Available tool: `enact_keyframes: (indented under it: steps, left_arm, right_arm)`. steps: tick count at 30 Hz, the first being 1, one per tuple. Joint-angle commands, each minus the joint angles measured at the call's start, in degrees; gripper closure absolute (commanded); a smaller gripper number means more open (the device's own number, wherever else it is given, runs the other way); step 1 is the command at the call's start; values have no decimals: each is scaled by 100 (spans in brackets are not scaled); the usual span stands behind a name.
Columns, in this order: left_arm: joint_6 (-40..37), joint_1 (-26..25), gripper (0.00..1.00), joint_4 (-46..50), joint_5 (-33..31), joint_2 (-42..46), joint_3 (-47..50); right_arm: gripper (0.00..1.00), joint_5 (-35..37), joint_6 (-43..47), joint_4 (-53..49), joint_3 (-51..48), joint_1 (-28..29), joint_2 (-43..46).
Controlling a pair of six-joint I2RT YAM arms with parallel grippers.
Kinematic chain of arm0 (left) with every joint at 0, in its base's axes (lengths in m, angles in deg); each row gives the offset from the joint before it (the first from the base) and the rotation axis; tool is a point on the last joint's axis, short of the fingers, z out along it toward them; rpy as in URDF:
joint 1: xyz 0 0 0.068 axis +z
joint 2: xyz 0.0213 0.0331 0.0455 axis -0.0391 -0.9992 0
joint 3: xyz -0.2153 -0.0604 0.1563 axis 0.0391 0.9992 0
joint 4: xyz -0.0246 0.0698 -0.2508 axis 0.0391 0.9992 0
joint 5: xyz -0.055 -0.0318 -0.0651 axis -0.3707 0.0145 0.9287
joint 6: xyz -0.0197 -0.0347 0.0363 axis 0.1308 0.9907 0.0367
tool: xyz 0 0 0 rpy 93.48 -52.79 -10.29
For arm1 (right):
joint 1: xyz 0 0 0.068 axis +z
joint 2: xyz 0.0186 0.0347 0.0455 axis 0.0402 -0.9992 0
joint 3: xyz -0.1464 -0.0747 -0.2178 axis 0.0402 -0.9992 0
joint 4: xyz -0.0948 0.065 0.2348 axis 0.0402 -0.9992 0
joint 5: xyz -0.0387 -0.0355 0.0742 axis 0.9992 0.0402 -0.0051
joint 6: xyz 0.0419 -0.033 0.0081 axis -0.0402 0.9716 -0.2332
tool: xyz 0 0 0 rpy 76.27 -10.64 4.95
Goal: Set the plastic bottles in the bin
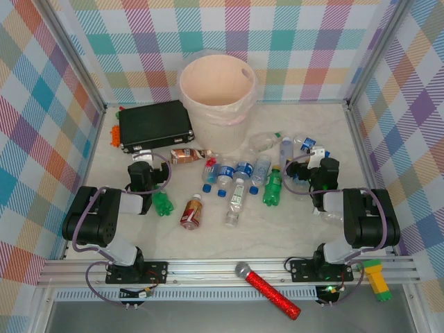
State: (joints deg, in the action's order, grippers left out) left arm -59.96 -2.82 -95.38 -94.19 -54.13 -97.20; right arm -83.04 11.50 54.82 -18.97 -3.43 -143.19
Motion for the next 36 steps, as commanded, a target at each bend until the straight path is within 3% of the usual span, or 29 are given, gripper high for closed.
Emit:
enact_keyframes:
  steps: [1, 36]
  left_arm:
    - [-52, 22, 0, -217, 107, -9, -3]
    - [-26, 57, 1, -164, 186, 5, -20]
  right_arm:
    - [1, -42, -60, -16, 79, -20, -28]
    - [1, -42, -57, -11, 79, -19, -24]
